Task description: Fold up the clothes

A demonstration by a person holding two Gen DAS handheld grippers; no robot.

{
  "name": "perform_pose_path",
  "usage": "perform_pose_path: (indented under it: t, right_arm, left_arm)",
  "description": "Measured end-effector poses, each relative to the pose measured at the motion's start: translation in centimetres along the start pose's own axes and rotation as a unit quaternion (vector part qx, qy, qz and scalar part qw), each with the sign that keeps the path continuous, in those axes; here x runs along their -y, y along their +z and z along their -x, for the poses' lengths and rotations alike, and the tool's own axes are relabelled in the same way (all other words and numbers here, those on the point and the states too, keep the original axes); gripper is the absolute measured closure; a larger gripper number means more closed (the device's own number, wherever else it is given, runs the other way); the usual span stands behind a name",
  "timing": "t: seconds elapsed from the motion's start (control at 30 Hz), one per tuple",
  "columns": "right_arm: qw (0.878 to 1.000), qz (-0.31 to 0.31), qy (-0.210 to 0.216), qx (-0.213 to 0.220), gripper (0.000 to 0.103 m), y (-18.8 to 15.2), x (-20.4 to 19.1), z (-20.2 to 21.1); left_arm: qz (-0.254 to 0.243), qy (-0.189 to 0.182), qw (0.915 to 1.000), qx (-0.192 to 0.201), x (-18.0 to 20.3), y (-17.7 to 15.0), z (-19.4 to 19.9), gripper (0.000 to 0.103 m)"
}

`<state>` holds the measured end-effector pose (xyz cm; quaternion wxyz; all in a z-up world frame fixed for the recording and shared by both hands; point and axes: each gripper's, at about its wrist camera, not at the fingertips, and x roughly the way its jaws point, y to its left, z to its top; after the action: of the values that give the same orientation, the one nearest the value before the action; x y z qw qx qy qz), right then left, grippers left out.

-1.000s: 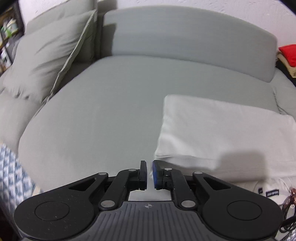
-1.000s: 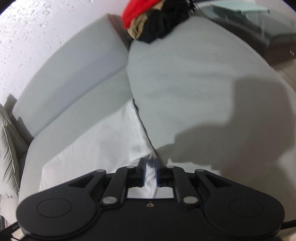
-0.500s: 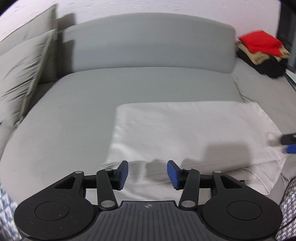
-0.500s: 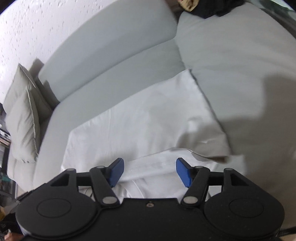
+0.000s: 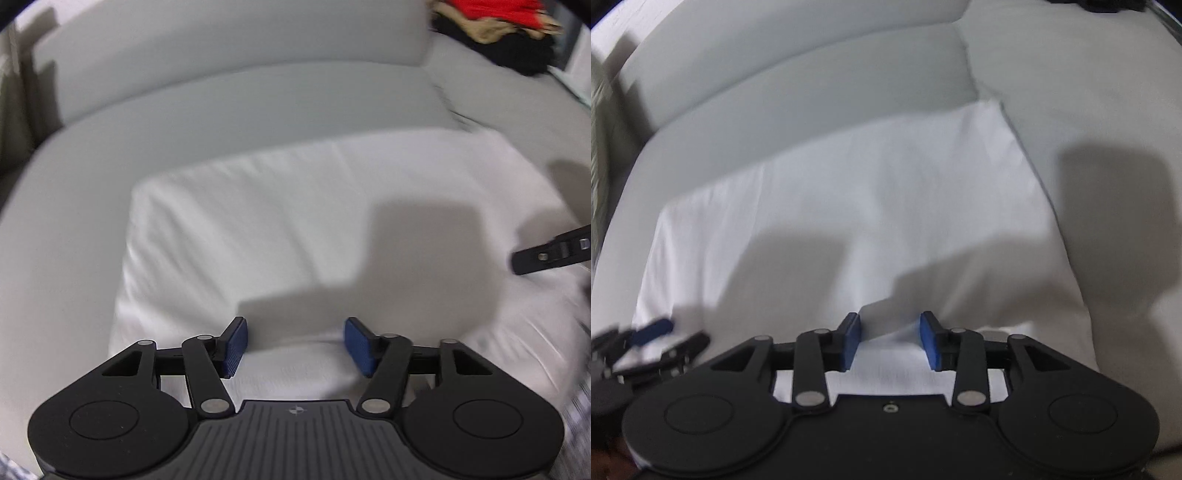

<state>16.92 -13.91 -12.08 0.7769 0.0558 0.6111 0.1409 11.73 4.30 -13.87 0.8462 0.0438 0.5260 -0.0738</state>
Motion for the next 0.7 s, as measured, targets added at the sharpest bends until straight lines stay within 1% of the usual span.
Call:
perform_pose_path:
  t: [0.03, 0.1, 0.13, 0.17, 0.23, 0.27, 0.3, 0.33, 0.37, 0.43, 0.53, 0.57, 0.6, 0.63, 0.7]
  right_arm:
    - [1.0, 0.007, 0.012, -0.015, 0.066, -1.0, 0.2, 0.9]
    - [0.999, 0.014, 0.038, -0.032, 0.066, -3.4, 0.9, 3.1]
    - [0.998, 0.016, 0.047, -0.03, 0.066, -4.6, 1.3, 4.3]
    - [0.998, 0.014, 0.054, -0.021, 0.065, -5.6, 1.8, 5.4]
    - [0.997, 0.001, 0.071, -0.001, 0.064, -7.1, 2.9, 7.1]
    - [0.997, -0.007, 0.078, 0.011, 0.061, -7.7, 3.4, 7.9]
    - [0.996, -0.019, 0.083, 0.027, 0.059, -8.0, 3.9, 8.5]
    - [0.995, -0.034, 0.085, 0.049, 0.059, -7.9, 4.3, 8.9]
    - [0.992, -0.054, 0.087, 0.077, 0.059, -7.5, 4.9, 9.3]
    - [0.983, -0.095, 0.083, 0.135, 0.059, -7.0, 6.2, 10.0]
    - [0.969, -0.132, 0.055, 0.202, 0.061, -6.3, 7.7, 10.5]
    - [0.967, -0.143, 0.048, 0.205, 0.066, -5.8, 7.9, 10.0]
    - [0.967, -0.152, 0.051, 0.199, 0.067, -5.2, 7.9, 9.3]
    - [0.968, -0.155, 0.058, 0.188, 0.067, -4.6, 7.6, 8.4]
    - [0.975, -0.136, 0.063, 0.164, 0.067, -3.5, 5.9, 6.2]
  left_arm:
    - [-0.005, -0.019, 0.9998, -0.004, -0.2, -1.1, 1.2, 0.052]
    - [-0.011, -0.06, 0.9981, -0.009, -0.7, -3.6, 3.9, 0.052]
    - [-0.01, -0.067, 0.9977, -0.004, -1.0, -4.8, 5.2, 0.051]
    - [-0.007, -0.067, 0.9977, 0.006, -1.2, -5.9, 6.4, 0.051]
    - [0.003, -0.05, 0.9983, 0.029, -1.6, -7.2, 8.0, 0.05]
    - [0.009, -0.038, 0.9984, 0.041, -1.7, -7.5, 8.5, 0.046]
    - [0.016, -0.024, 0.9981, 0.054, -1.8, -7.5, 8.8, 0.045]
    - [0.023, -0.01, 0.9974, 0.067, -2.0, -7.6, 9.1, 0.045]
    - [0.029, 0.004, 0.9964, 0.08, -2.1, -7.7, 9.4, 0.044]
    - [0.032, 0.016, 0.9953, 0.09, -1.6, -6.8, 9.0, 0.05]
    - [0.033, 0.03, 0.994, 0.1, -0.7, -5.3, 7.9, 0.052]
    - [0.034, 0.034, 0.9934, 0.104, -0.4, -4.7, 7.5, 0.055]
    - [0.034, 0.039, 0.9929, 0.107, -0.1, -4.2, 7.1, 0.056]
    - [0.034, 0.043, 0.9923, 0.111, 0.2, -3.7, 6.8, 0.055]
    - [0.029, 0.05, 0.992, 0.113, 1.1, -2.7, 5.8, 0.055]
